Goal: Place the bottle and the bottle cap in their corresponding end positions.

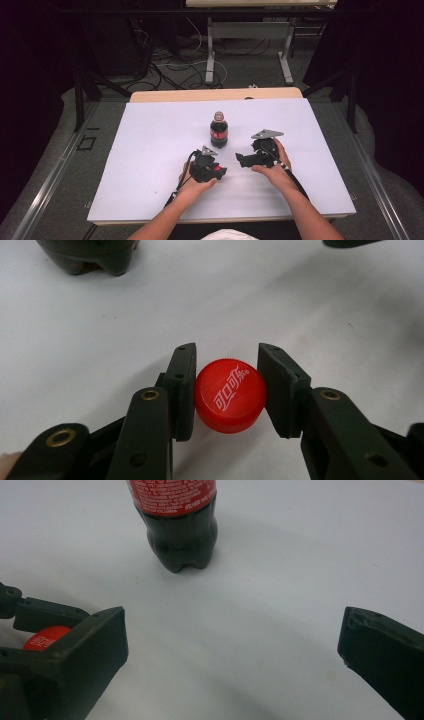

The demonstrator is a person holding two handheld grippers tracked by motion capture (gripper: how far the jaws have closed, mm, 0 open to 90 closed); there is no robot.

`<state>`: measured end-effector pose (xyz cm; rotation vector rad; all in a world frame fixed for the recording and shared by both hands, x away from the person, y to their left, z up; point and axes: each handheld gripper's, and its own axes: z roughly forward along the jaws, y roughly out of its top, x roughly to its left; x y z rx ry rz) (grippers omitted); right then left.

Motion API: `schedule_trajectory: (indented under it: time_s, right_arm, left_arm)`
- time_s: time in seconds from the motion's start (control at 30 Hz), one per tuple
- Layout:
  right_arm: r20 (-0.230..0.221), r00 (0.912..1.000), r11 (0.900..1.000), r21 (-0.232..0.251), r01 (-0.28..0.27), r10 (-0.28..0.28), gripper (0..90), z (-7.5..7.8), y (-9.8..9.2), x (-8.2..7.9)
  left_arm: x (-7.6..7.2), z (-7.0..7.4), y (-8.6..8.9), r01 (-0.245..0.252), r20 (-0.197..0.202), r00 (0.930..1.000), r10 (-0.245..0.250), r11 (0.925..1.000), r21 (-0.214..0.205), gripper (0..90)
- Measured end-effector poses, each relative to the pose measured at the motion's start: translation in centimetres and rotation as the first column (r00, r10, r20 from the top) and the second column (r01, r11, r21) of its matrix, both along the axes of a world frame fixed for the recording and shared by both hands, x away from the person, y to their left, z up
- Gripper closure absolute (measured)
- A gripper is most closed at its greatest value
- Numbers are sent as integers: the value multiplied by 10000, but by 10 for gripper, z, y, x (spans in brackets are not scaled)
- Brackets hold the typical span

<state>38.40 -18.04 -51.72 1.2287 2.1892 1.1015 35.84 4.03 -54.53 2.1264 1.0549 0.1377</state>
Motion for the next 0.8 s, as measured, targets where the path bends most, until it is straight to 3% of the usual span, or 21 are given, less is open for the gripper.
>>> schedule_trajectory:
  time_s: [0.47,0.57,0.6,0.67,0.7,0.73,0.8]
  right_arm:
    - [-36,9995,9991,270,326,-325,0,2,-9,-1]
    - [-60,9995,9990,306,316,-314,0,3,-9,-1]
    - [-60,9995,9990,306,316,-314,0,3,-9,-1]
    - [-69,9994,9990,293,339,-337,0,2,-9,-1]
    - [-69,9994,9990,293,339,-337,0,2,-9,-1]
    - [-77,9994,9989,322,335,-333,0,2,-9,-1]
    - [-81,9994,9989,332,339,-336,0,2,-9,-1]
  left_arm:
    - [3,-8,-7,-105,-55,9999,106,9995,291,601]
    - [4,-6,-4,-51,-157,9999,55,9995,312,526]
    - [4,-7,-5,-237,24,9997,237,9997,51,526]
    - [4,-5,-3,-180,66,9998,181,9998,-41,440]
    - [4,-3,-2,-129,137,9998,129,9999,-5,440]
    - [4,-3,-2,-220,304,9993,227,9995,-218,413]
    - [4,1,2,-169,350,9992,172,9998,-87,342]
